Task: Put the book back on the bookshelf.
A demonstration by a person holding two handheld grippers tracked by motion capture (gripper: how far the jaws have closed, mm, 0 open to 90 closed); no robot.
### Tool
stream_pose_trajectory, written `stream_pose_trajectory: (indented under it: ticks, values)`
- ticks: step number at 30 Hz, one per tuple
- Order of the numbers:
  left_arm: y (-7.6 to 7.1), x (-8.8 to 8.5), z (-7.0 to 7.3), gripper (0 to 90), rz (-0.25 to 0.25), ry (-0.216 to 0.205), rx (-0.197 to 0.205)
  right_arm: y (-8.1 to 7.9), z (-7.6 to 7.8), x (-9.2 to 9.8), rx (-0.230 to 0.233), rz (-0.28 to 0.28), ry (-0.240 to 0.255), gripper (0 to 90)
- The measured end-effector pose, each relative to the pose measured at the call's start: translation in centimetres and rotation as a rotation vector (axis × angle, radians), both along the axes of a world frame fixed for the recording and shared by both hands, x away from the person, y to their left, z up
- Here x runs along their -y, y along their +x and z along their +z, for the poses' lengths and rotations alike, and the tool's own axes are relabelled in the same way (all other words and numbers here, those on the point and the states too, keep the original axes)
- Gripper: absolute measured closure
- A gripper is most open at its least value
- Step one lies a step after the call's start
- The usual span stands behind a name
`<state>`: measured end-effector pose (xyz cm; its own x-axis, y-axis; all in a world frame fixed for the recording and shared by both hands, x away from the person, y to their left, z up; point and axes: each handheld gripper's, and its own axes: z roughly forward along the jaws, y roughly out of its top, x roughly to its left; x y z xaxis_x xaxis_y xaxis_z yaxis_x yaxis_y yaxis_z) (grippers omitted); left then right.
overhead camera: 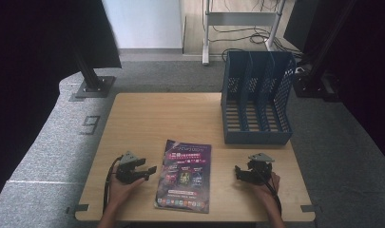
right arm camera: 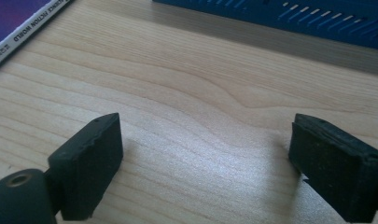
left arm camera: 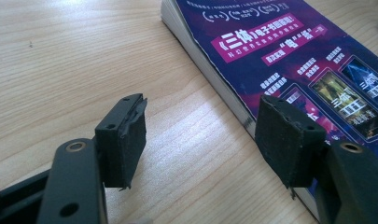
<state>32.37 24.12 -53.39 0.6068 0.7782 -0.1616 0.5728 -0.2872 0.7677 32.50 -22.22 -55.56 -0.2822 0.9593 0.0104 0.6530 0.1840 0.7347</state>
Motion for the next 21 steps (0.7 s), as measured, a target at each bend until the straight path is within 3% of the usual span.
stream_pose_trajectory:
  ticks: [21]
  values:
    - [0.11,0.64,-0.20,34.0,-0.006,0.020,-0.011,-0.22,0.25,-0.24,0.021,-0.023,0.000,15.6]
